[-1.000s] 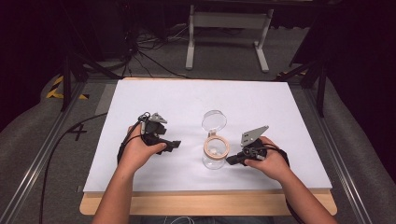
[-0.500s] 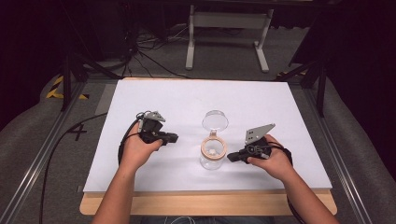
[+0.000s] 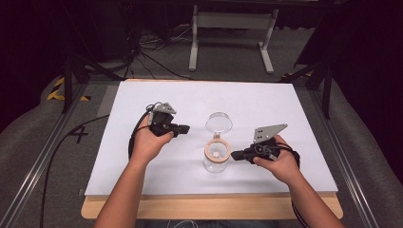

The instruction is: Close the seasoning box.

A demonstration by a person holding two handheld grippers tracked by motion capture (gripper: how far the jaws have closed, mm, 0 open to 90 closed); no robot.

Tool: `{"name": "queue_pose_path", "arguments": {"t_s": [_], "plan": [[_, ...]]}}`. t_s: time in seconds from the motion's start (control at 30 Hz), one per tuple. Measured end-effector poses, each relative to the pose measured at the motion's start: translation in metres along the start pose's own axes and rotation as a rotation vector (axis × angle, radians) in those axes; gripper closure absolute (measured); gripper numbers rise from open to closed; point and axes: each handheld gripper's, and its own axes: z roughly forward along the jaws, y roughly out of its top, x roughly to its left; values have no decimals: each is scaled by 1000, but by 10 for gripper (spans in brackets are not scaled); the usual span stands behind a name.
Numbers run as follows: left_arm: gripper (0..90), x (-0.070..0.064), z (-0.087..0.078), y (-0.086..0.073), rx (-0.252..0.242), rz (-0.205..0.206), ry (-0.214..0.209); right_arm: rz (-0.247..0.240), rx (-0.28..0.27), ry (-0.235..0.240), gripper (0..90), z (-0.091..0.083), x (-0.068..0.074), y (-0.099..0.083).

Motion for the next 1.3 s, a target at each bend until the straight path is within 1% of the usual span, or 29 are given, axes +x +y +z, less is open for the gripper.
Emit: {"name": "queue_pose_path", "arguments": {"t_s": [0.03,0.07,0.13,0.17,0.2,0.23,0.27,0.3,0.33,0.37,0.4,0.43,0.5,0.6,0.67,0.73,0.77,0.9,0.93,0.97,1.0,1.1,1.13,1.17,1.23,1.27,1.3], "plan": [[896,1,1,4,-7,-3,-6,3,-4,-1,900,0,0,1],[896,1,3,9,-24,-8,-15,4,-13,-2,900,0,1,2],[895,1,6,16,-37,0,-16,15,-31,-12,900,-2,1,5],[893,1,6,16,-37,0,-16,20,-43,-19,900,-3,1,6],[893,1,7,18,-45,1,-15,20,-43,-19,900,-3,1,6],[885,0,11,23,-70,0,-25,33,-71,-24,900,-4,1,8],[876,0,13,25,-79,1,-27,36,-85,-36,900,-5,1,9],[862,0,13,25,-79,1,-27,36,-85,-36,900,-5,1,9],[862,0,14,27,-83,1,-29,35,-102,-50,900,-6,1,10],[858,-1,19,29,-86,8,-34,39,-118,-57,900,-6,0,11],[865,-1,19,29,-86,8,-34,39,-118,-57,900,-6,0,11],[865,-3,21,31,-87,7,-39,52,-144,-63,900,-7,0,13],[874,-6,23,33,-96,16,-50,69,-163,-62,900,-6,0,16],[881,-11,25,36,-105,26,-62,75,-177,-64,900,-3,0,22],[876,-15,27,40,-105,52,-65,71,-179,-60,900,0,1,25],[881,-16,26,41,-106,57,-60,69,-179,-58,900,2,1,26],[881,-16,26,41,-109,66,-61,68,-177,-55,900,3,2,26],[887,-19,23,41,-117,63,-82,67,-175,-47,900,8,2,28],[888,-20,21,41,-110,69,-86,67,-177,-48,900,8,1,29],[890,-21,20,41,-106,83,-88,69,-176,-46,900,9,1,29],[889,-23,19,40,-107,78,-90,70,-176,-45,900,9,1,29],[882,-27,16,40,-95,93,-96,74,-176,-39,900,11,1,29],[881,-29,15,40,-104,94,-98,73,-175,-37,900,11,2,29],[878,-30,14,40,-99,102,-98,74,-171,-35,900,11,2,29],[874,-31,12,39,-99,100,-105,76,-170,-32,900,11,3,29],[873,-31,11,39,-108,103,-105,76,-168,-31,900,11,3,29],[869,-32,10,39,-103,106,-107,76,-167,-31,900,11,3,29]]}}
